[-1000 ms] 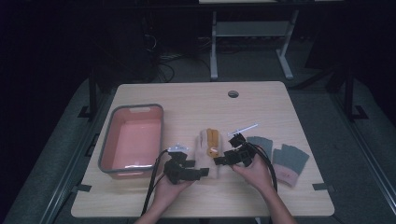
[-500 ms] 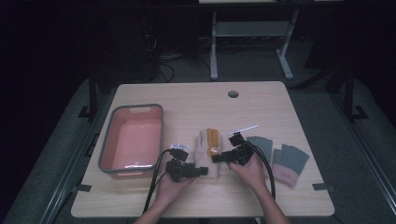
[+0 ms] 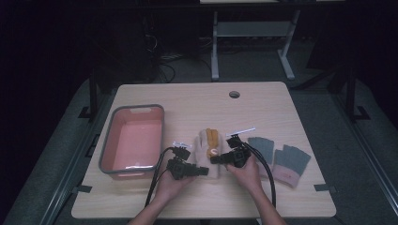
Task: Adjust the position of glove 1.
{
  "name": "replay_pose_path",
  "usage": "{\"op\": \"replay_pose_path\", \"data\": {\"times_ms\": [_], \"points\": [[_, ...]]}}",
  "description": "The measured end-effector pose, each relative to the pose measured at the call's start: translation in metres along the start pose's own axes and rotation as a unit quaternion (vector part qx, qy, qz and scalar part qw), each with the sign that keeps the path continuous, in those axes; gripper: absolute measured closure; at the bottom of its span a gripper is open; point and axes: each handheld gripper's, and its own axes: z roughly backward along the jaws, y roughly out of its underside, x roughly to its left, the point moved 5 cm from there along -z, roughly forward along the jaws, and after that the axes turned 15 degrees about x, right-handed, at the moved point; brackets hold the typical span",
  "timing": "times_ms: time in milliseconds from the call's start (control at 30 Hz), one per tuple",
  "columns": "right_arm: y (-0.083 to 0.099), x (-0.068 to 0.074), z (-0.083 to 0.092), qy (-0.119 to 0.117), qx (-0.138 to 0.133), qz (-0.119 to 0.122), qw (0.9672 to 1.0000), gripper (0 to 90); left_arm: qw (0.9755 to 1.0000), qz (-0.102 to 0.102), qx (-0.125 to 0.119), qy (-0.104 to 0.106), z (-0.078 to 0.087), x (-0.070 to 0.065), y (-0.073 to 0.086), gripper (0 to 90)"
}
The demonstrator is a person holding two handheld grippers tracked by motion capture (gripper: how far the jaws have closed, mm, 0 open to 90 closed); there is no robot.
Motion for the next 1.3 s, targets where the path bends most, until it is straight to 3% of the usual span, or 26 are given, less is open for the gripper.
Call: {"op": "replay_pose_path", "data": {"times_ms": [233,633,800,1300], "points": [[-0.001,0.001,-0.005,-0.012,-0.002,-0.022,0.9997,75.8,0.9999,0.005,0.005,0.009,-0.001,0.002,-0.004,62.5],[0.001,-0.004,-0.004,-0.057,-0.018,-0.049,0.997,81.7,0.9992,0.017,-0.008,0.036,-0.001,0.004,-0.004,66.7],[0.001,-0.002,0.005,-0.065,-0.023,-0.04,0.9968,82.4,0.9987,0.02,-0.014,0.045,0.001,0.003,-0.005,67.2],[-0.003,0.008,0.022,-0.057,-0.028,-0.023,0.9977,82.5,0.9984,0.009,-0.024,0.051,0.014,-0.004,-0.01,67.2]]}}
